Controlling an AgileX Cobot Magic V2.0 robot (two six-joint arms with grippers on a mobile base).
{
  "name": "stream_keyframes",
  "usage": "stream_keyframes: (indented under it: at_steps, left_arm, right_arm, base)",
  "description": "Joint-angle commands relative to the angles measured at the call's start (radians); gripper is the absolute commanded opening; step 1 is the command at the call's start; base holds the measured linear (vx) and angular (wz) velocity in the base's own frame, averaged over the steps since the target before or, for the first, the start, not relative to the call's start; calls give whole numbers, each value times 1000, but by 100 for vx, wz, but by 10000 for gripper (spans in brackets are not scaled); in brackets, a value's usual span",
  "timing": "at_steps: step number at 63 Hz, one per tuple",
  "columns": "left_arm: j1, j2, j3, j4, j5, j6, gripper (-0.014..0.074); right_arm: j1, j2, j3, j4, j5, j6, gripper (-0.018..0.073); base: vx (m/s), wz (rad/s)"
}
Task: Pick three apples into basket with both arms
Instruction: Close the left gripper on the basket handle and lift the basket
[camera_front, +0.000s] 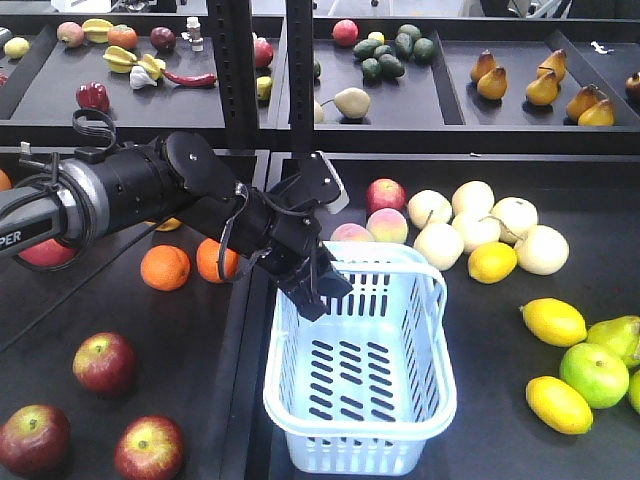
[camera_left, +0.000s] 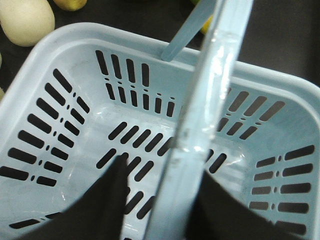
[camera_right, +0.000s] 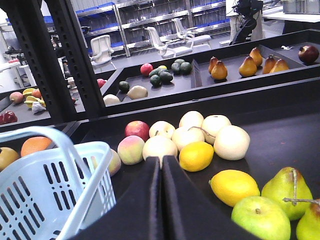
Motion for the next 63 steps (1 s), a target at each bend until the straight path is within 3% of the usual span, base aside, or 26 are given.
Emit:
stream_keyframes:
  at_steps: [1, 21, 30, 41, 52, 63]
  left_arm:
    - [-6, -67, -32, -77, -2, -12, -8]
    - [-5, -204, -33, -173, 11, -15, -7]
    - [-5, -282, -33, -202, 66, -74, -7]
    - [-5, -372, -33, -194, 175, -201, -7]
    - [-5, -456, -33, -190, 259, -279, -7]
    - [-5, -546, -32, -74, 271, -377, -7]
  right_arm:
    - [-4, -11, 12, -12, -68, 0, -4]
    - [-4, -11, 12, -12, -68, 0, -4]
    - [-4, -11, 12, -12, -68, 0, -4]
    - [-4, -11, 12, -12, -68, 0, -4]
    - [-4, -11, 12, -12, -68, 0, -4]
    - [-4, -11, 12, -12, -68, 0, -4]
  base:
    - [0, 0]
    - [0, 0]
    - [0, 0]
    - [0, 0]
    - [0, 0]
    - [0, 0]
